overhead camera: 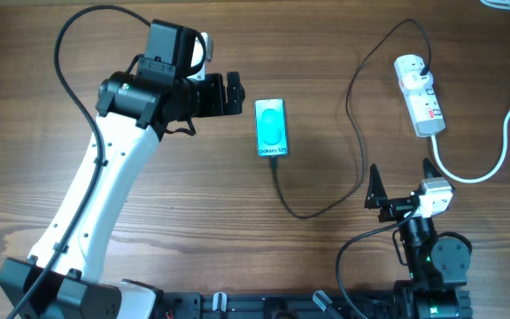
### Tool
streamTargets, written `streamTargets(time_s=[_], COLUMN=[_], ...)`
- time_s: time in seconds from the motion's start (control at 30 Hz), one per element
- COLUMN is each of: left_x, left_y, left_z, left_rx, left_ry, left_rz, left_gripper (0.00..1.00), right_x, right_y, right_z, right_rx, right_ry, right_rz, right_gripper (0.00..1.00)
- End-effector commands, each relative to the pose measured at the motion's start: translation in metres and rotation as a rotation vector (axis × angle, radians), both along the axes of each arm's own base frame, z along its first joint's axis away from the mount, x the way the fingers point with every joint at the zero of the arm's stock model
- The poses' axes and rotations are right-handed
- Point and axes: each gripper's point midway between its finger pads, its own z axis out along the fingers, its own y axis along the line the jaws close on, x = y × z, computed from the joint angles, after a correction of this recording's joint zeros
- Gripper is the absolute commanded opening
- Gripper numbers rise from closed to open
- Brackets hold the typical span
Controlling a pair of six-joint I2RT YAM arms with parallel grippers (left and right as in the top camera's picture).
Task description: Plug charger to phone and switch on socket
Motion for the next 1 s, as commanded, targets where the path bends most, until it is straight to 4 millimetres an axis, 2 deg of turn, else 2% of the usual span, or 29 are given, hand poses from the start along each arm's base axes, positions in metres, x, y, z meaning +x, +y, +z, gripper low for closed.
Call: streamTargets(time_s=[0.0, 0.3, 0.4, 0.5, 0.57, 0.67, 0.77, 0.87, 0.97], left_x=[0.001, 0.002, -0.012, -0.021, -0.034, -0.074, -0.103, -0.125, -0.145], left_y=[0.002, 0.007, 0.012, 0.023, 0.032, 0.063, 0.085, 0.095, 0.106], left_z=[-0.002, -0.005, -0.022, -0.038, -0.044, -0.056, -0.046, -0.038, -0.055], left_rx=[0.012, 0.039, 0.060, 0.053, 0.042, 0.018, -0.054, -0.058, -0.067], left_ry=[-0.005, -0.002, 0.036, -0.019, -0.050, -0.084, -0.153, -0.260, -0.305], left_rz=[-0.011, 0.006, 0.006, 0.035, 0.051, 0.131, 0.247, 0.245, 0.282], left_gripper=[1.00, 1.00, 1.00, 1.00, 1.00, 1.00, 1.00, 1.00, 1.00], right_x=[0.000, 0.000, 0.000, 0.000, 0.000, 0.000, 0.000, 0.000, 0.000], right_y=[-0.001, -0.001, -0.001, -0.001, -0.001, -0.001, -0.001, -0.001, -0.001], right_z=[0.002, 0.002, 0.002, 0.002, 0.002, 0.002, 0.002, 0.002, 0.002], right_rx=[-0.017, -0.017, -0.017, -0.017, -0.017, -0.017, -0.017, -0.017, -0.017], right_ry=[-0.014, -0.014, -0.014, -0.014, -0.014, -0.014, -0.014, -0.014, -0.014], right_rz=[-0.006, -0.006, -0.006, -0.006, -0.006, -0.006, -0.006, -0.006, -0.006], right_gripper=[1.00, 1.00, 1.00, 1.00, 1.00, 1.00, 1.00, 1.00, 1.00])
